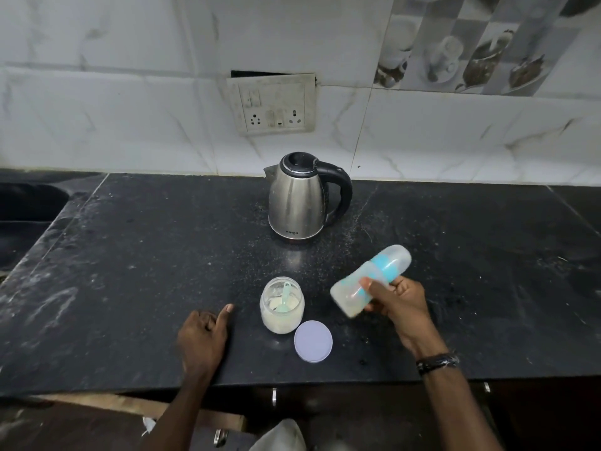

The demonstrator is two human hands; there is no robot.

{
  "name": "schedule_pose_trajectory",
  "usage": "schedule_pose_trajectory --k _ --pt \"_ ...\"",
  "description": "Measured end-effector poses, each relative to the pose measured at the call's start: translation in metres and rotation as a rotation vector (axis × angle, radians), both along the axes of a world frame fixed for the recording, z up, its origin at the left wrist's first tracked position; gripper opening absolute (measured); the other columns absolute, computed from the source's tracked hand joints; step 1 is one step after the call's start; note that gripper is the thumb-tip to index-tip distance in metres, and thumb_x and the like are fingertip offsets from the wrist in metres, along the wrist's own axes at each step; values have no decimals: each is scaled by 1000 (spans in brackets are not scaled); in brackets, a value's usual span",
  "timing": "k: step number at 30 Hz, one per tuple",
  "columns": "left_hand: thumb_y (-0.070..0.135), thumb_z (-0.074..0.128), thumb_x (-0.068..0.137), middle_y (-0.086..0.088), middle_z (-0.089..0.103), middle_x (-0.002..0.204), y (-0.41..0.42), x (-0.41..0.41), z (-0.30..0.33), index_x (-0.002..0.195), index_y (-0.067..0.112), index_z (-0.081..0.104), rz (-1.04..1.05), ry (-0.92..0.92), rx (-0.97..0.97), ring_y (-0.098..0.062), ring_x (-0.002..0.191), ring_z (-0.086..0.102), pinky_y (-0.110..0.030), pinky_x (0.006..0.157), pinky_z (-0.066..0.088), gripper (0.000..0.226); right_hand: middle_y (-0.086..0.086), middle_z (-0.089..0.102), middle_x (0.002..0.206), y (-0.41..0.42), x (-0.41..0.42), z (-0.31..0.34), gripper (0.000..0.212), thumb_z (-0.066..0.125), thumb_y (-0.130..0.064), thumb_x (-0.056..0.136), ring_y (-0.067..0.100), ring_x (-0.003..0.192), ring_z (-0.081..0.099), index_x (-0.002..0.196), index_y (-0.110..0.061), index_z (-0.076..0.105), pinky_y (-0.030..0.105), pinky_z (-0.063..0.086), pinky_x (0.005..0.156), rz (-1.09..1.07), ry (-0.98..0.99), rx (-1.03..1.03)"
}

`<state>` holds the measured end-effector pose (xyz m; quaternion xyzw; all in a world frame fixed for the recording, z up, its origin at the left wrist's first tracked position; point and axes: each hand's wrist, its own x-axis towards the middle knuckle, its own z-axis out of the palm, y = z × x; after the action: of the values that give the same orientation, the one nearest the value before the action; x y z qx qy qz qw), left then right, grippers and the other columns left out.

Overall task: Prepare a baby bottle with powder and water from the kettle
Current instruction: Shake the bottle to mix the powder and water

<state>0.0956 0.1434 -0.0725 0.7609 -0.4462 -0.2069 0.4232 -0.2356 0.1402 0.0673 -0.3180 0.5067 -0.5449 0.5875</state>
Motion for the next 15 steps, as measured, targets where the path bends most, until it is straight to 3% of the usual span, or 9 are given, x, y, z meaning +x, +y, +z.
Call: schedule_pose_trajectory --k 2,5,8,12,15 --pt "36 80 87 -2 58 58 -1 1 0 54 10 52 -9 -10 -8 -19 57 57 -35 60 48 50 16 76 87 2 3 -2 74 94 -41 44 23 68 69 99 2 69 28 58 58 47 15 -13" --pt "36 79 87 -2 58 57 -1 1 0 54 10 52 -14 -23 -11 -18 57 57 -33 59 46 50 12 76 93 2 8 -6 73 94 -44 44 20 79 73 100 -5 69 32 61 67 -19 -151 -40" --pt "36 79 87 -2 58 58 -1 1 -1 53 10 52 -3 -24 1 -19 57 58 -36 61 49 51 13 76 89 1 13 -1 81 92 -49 43 19 73 72 103 0 68 27 59 59 9 -47 13" --pt "34 80 87 -2 58 58 -1 1 1 53 10 51 -5 -24 -6 -20 56 58 -37 61 49 51 5 73 83 4 16 -5 41 79 -36 68 13 67 67 98 -10 69 26 58 60 -122 -290 -48" --pt "34 79 88 -2 58 58 -1 1 -1 52 10 51 -9 -26 0 -19 56 57 -35 61 47 51 8 75 84 5 20 -6 55 85 -43 62 13 65 69 99 -6 67 23 56 53 -68 -208 -13"
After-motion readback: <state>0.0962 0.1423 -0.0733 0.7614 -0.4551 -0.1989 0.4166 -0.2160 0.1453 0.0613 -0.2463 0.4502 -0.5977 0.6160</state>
